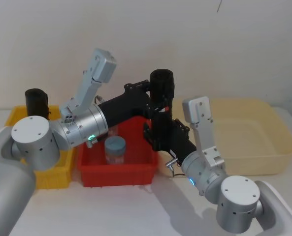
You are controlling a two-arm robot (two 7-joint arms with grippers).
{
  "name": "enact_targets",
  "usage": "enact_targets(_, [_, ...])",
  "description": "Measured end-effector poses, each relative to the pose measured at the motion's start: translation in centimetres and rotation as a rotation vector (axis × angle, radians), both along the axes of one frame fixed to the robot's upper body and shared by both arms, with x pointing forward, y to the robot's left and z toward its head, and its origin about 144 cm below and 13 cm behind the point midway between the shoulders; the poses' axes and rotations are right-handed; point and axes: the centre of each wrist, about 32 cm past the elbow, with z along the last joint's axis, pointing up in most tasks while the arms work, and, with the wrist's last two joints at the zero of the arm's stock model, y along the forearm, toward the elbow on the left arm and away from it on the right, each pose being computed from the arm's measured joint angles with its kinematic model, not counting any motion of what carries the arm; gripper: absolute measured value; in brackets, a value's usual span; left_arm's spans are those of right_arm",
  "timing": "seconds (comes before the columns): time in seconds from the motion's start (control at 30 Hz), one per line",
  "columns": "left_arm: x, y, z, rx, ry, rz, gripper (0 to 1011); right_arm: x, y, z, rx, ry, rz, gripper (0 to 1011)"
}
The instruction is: Pick up the garbage bag with the one hand and transfer it to the other hand.
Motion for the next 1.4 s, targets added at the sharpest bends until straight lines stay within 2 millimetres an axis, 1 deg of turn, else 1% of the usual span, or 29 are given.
enact_targets(0.07, [0.0, 0.0, 0.0, 0.0, 0.0, 0.0, 445, 0.1, 0.0, 0.0, -0.002, -0.002, -0.004, 601])
enact_targets(0.17, [0.0, 0.0, 0.0, 0.0, 0.0, 0.0, 445, 0.3, 0.0, -0.1, -0.002, -0.004, -0.01, 531])
enact_targets(0.63, [0.0, 0.0, 0.0, 0.0, 0.0, 0.0, 445, 0.8, -0.2, 0.0, 0.009, -0.012, -0.028, 531])
enact_targets(0.7, [0.0, 0.0, 0.0, 0.0, 0.0, 0.0, 485, 0.8, -0.3, -0.1, 0.01, -0.012, -0.03, 531])
enact_targets(0.8, [0.0, 0.0, 0.0, 0.0, 0.0, 0.0, 597, 0.9, -0.3, 0.0, 0.013, -0.011, -0.027, 531])
enact_targets(0.87, [0.0, 0.0, 0.0, 0.0, 0.0, 0.0, 633, 0.9, -0.4, 0.0, 0.014, -0.01, -0.027, 531])
enact_targets(0.9, [0.0, 0.0, 0.0, 0.0, 0.0, 0.0, 689, 0.9, -0.4, 0.0, 0.015, -0.009, -0.025, 531])
enact_targets(0.97, [0.0, 0.0, 0.0, 0.0, 0.0, 0.0, 719, 0.9, -0.4, 0.0, 0.016, -0.007, -0.025, 531])
enact_targets(1.03, [0.0, 0.0, 0.0, 0.0, 0.0, 0.0, 799, 0.9, -0.5, 0.1, 0.02, -0.001, -0.026, 530])
enact_targets(1.07, [0.0, 0.0, 0.0, 0.0, 0.0, 0.0, 820, 1.0, -0.5, 0.1, 0.022, 0.001, -0.027, 531])
enact_targets(1.1, [0.0, 0.0, 0.0, 0.0, 0.0, 0.0, 873, 1.0, -0.5, 0.1, 0.023, 0.004, -0.028, 531])
enact_targets(1.23, [0.0, 0.0, 0.0, 0.0, 0.0, 0.0, 939, 1.2, -0.6, 0.2, 0.033, 0.021, -0.036, 531])
enact_targets(1.27, [0.0, 0.0, 0.0, 0.0, 0.0, 0.0, 985, 1.3, -0.7, 0.3, 0.039, 0.031, -0.042, 531])
enact_targets(1.4, [0.0, 0.0, 0.0, 0.0, 0.0, 0.0, 1002, 1.7, -1.0, 0.6, 0.05, 0.053, -0.071, 531])
